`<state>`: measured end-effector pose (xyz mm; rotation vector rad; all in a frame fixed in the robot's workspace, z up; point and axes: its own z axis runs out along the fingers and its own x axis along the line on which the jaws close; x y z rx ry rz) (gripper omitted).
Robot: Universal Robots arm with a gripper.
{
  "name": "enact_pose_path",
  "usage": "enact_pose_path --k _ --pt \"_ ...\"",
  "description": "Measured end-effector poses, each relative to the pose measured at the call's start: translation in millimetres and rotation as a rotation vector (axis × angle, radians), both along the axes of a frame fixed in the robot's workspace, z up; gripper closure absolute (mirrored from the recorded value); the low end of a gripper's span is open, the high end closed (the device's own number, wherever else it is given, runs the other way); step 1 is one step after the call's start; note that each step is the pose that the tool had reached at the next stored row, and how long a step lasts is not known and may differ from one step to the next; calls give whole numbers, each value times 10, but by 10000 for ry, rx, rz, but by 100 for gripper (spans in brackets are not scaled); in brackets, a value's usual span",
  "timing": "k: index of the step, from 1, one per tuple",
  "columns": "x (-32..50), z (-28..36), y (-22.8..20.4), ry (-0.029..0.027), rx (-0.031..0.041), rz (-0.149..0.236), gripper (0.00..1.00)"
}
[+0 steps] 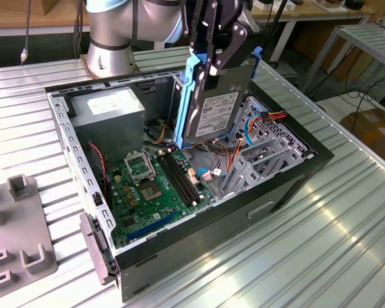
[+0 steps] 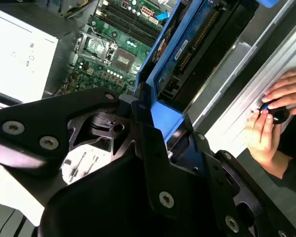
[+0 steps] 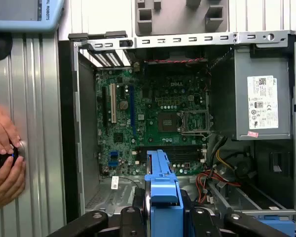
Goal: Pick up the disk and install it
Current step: 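Insert the disk into the insertion slot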
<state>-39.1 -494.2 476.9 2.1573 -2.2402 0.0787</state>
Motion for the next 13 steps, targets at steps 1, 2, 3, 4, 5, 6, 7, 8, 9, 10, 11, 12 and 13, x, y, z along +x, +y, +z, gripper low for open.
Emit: enact_pose_path --k 1,2,3,4,5,6,7,8,9,10,11,12,13 --pt "4 0 -143 1 -50 -1 63" --pt "5 1 -162 1 -63 -1 63" --pt "5 0 -178 0 -73 -1 63" --pt "6 0 -194 0 -88 -1 63" --pt "6 0 -210 1 -102 -2 63" --pt "8 -1 -224 0 -113 -2 63" --pt "10 -2 -236 1 -127 -3 63" --pt "17 -4 -243 0 -140 -4 63" --pt "28 -5 -246 0 -159 -4 63" --pt "52 -6 -248 1 -188 -4 63" --pt "88 -9 -248 1 -209 -5 63" --pt "112 -10 -248 1 -217 -6 63" --pt "137 -11 -248 0 -225 -6 63"
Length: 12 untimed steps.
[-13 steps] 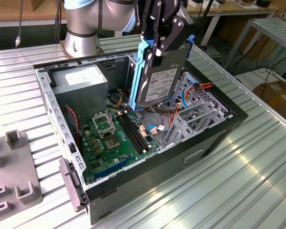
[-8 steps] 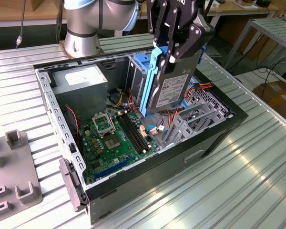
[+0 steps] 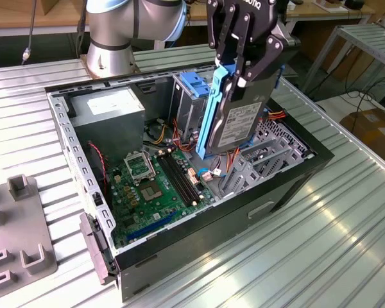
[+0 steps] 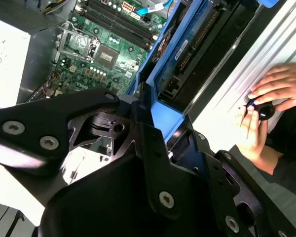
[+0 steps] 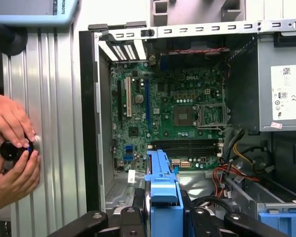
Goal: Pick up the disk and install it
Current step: 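Insert the disk into the insertion slot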
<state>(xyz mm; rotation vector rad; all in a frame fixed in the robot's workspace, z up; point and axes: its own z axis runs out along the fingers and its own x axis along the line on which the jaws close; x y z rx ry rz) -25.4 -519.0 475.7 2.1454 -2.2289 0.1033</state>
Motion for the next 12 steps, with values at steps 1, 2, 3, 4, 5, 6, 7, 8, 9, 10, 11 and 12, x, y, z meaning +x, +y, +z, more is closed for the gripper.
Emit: enact_pose_path --k 1,2,3,4,5,6,7,8,9,10,11,12 --pt "27 -1 0 1 -4 0 63" --pt "54 -2 0 1 -8 -1 63" --pt "84 -2 0 1 -14 -3 63" --pt "108 -4 0 1 -16 -6 63" --pt "130 -6 0 1 -17 -8 63" --pt "150 -8 0 0 -18 -10 63" --pt "167 -11 0 1 -20 -11 63" --pt "181 -14 -3 1 -22 -11 63" --pt "190 -18 -11 2 -24 -12 63" --pt "193 -22 -19 1 -24 -14 63" --pt "195 -29 -36 -3 -23 -21 63" --pt "195 -35 -48 -6 -23 -31 63"
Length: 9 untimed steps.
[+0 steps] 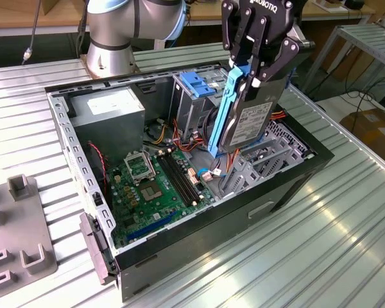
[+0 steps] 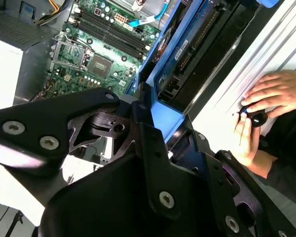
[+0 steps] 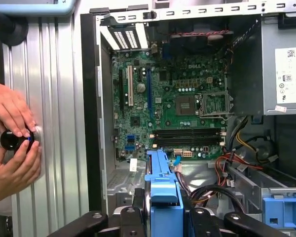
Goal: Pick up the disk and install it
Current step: 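Insert the disk into the insertion slot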
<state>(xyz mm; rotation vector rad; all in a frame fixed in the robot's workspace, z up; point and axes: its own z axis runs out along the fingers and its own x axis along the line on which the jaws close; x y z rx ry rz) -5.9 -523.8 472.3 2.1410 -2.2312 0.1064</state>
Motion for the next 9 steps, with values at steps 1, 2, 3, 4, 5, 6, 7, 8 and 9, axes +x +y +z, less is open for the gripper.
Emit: enact_pose_path --k 1,2,3,4,5,6,7,8,9 --pt "0 -6 -9 -2 1 -15 63" --pt "4 -17 -13 -3 2 -57 63" --pt "14 -23 -13 -2 -1 -111 63" --pt "26 -27 -13 -2 -1 -147 63" --pt "65 -35 -13 -1 -1 -186 63" --pt "95 -38 -13 -2 -1 -196 63" --pt "125 -39 -13 -1 -3 -198 63" --pt "168 -41 -14 -1 -2 -198 63" --pt "202 -43 -13 -2 -1 -198 63"
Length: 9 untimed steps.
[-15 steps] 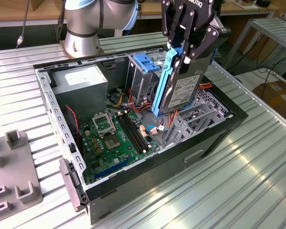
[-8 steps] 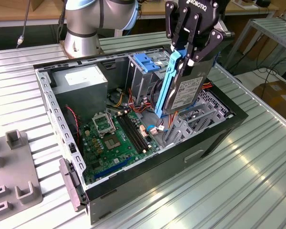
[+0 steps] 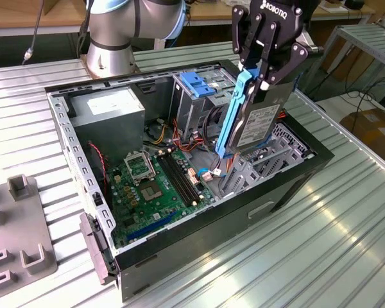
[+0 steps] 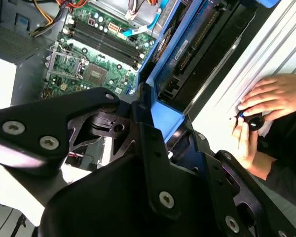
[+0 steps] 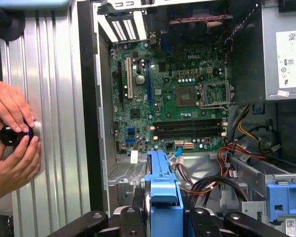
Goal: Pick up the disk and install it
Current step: 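Insert the disk into the insertion slot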
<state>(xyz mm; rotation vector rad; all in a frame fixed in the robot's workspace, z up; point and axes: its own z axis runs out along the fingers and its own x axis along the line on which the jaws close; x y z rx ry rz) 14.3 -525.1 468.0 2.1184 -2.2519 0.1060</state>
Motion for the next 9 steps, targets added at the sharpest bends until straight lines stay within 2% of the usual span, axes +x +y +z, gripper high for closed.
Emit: enact_pose_path --k 2,4,9 --pt "23 -4 -10 0 2 0 63" --pt "50 -7 -39 0 2 -1 63" --pt "155 -16 -58 0 1 0 63"
